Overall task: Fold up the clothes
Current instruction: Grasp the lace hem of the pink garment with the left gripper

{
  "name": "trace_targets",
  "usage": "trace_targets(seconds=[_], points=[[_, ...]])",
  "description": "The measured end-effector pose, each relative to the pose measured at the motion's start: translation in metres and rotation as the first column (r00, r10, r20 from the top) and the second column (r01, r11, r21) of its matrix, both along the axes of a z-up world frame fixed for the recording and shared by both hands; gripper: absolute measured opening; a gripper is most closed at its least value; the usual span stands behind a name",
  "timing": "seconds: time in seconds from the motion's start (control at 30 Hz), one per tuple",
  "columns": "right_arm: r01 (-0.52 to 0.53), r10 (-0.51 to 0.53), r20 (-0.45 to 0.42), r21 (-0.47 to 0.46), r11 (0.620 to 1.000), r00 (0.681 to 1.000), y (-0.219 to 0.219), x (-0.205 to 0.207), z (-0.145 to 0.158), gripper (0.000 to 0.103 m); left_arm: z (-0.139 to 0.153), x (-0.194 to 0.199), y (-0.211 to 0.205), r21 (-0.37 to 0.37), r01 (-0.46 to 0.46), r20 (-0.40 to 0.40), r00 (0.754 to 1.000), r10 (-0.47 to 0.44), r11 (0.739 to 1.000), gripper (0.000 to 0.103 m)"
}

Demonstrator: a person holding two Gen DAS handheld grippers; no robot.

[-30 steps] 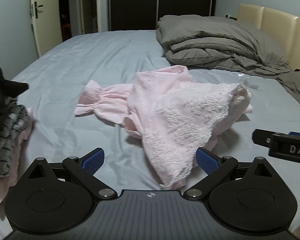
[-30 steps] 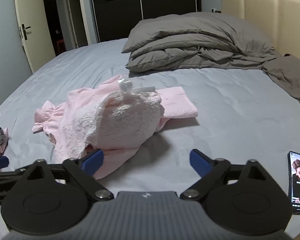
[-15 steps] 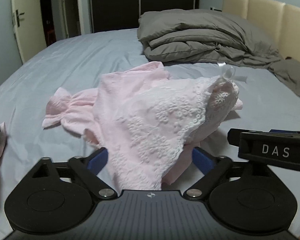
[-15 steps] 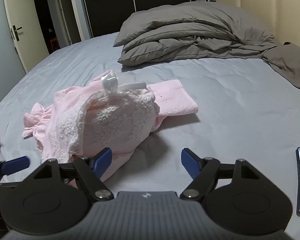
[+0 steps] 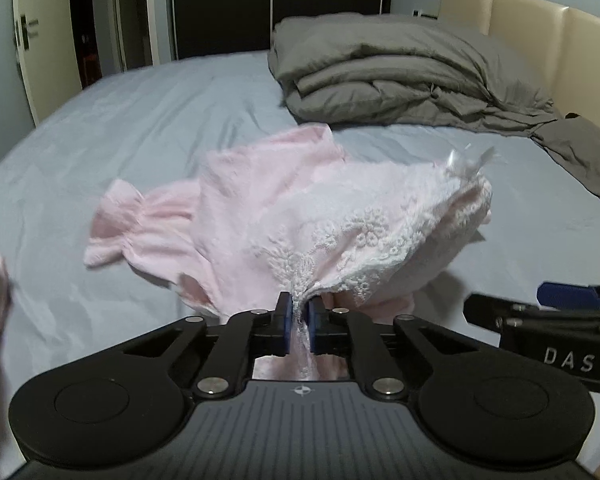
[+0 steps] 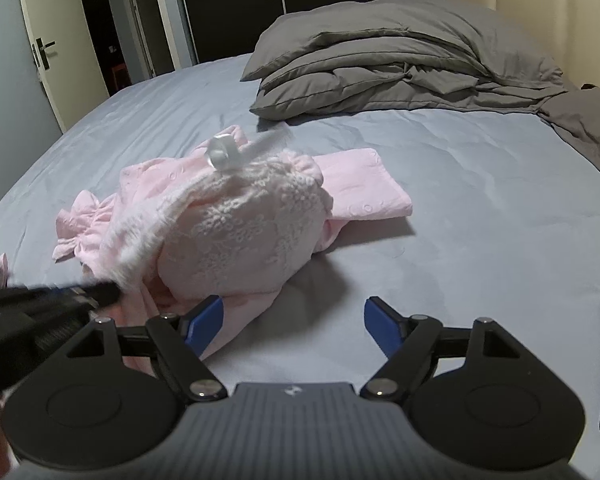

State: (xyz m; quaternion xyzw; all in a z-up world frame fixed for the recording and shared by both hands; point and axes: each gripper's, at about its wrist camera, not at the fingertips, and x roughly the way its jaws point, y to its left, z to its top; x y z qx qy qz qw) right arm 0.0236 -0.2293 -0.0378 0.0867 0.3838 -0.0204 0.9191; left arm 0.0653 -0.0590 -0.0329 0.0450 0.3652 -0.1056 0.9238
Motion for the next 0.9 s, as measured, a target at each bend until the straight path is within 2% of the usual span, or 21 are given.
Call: trace_targets(seconds=[0.13,0.4,0.73,0.9], points=[[-0.017,0.017,-0.001,0.005,1.0,1.0,0.002,-0.005,0.001,0.081,0.018,-0.014,0.005,0.008,0.04,0.041,0.998,-0.04,0.999,0.004],[-0.111,0.111,0.055,-0.005,0.994,0.992,0.023,-0.027,0.02,0.086,0.053,-0.053,0.018,-0.052,0.109,0.068,0.992,-0.106,0.993,0.003],[-0.191,0.193,0.158,-0.028,0.981,0.968,0.041,-0.054,0.043,0.09,0.098,-0.108,0.03,-0.128,0.209,0.166,0.968,-0.186,0.97,0.002],[-0.235,0.237,0.197,-0.032,0.971,0.951,0.049,-0.068,0.059,0.09,0.115,-0.132,0.035,-0.126,0.234,0.208,0.956,-0.205,0.964,0.002]])
